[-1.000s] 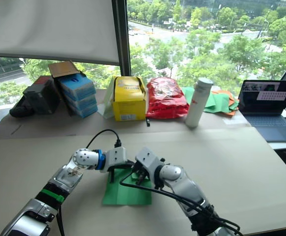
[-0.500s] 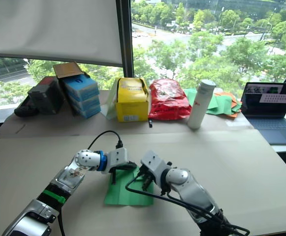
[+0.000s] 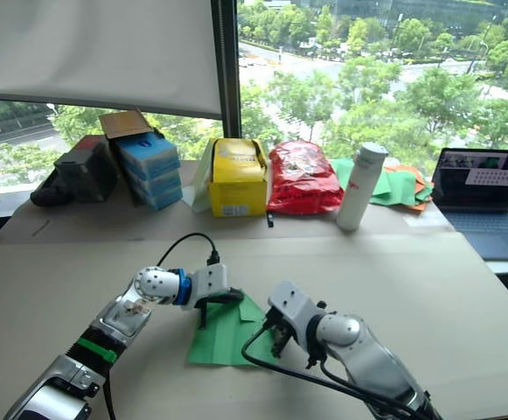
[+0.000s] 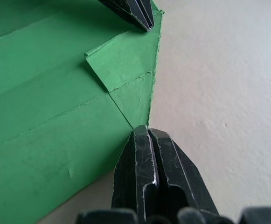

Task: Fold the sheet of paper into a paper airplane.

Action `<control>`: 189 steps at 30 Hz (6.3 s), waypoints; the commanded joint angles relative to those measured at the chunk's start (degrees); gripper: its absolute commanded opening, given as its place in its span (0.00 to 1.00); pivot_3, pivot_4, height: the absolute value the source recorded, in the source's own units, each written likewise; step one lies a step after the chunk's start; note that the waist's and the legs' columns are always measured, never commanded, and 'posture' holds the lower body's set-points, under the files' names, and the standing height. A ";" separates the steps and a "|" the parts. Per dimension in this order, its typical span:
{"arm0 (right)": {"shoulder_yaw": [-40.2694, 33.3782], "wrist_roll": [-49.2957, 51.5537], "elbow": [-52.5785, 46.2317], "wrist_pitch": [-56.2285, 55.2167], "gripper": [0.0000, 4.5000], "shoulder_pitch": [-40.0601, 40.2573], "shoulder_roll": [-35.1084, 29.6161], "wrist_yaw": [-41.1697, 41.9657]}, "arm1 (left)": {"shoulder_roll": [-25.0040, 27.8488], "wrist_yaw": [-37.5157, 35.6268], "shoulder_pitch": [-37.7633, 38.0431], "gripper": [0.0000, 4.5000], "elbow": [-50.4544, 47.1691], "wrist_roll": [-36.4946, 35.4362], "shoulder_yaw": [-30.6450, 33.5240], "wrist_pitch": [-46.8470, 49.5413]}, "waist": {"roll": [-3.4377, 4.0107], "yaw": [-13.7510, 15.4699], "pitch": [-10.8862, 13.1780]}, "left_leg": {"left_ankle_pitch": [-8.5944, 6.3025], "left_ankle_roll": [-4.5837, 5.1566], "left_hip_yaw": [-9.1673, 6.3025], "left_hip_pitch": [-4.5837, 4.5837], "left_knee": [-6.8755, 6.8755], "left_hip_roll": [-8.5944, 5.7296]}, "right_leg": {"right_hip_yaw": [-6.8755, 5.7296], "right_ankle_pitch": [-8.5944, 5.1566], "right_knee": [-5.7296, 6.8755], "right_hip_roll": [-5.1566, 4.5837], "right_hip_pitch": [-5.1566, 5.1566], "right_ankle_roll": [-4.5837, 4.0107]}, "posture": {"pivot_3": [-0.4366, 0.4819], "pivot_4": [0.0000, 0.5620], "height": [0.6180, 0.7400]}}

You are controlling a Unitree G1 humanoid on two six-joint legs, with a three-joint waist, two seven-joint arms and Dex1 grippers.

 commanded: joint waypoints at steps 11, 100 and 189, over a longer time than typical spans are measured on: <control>-8.06 9.07 -4.31 -6.54 0.00 -3.55 2.97 3.27 | 0.63 -0.85 1.24 0.00 1.67 2.22 -2.13 1.62 | 0.03 0.08 0.03 | 0.03 -0.04 -0.01 -0.22 0.01 0.00 | -0.02 0.02 -0.11 0.03 -0.04 0.03 | 0.48 0.27 1.00; 5.06 -3.04 18.80 -21.05 0.00 -5.52 8.72 2.80 | -6.66 32.32 18.90 0.00 -29.04 -45.19 30.78 54.07 | -0.04 -0.97 0.12 | 0.37 -0.83 -0.02 0.03 -0.58 0.01 | 0.52 -0.06 0.06 -0.40 -0.23 -0.23 | 0.48 0.27 1.00; 5.74 -7.92 29.76 -20.67 0.00 -14.00 17.13 -0.78 | 3.23 14.71 12.96 0.01 -14.57 -15.42 6.42 32.53 | 0.29 -1.26 0.30 | 0.46 -0.87 -0.26 -0.03 -0.56 0.02 | -0.34 0.04 -0.26 0.09 0.01 -0.25 | 0.48 0.27 1.00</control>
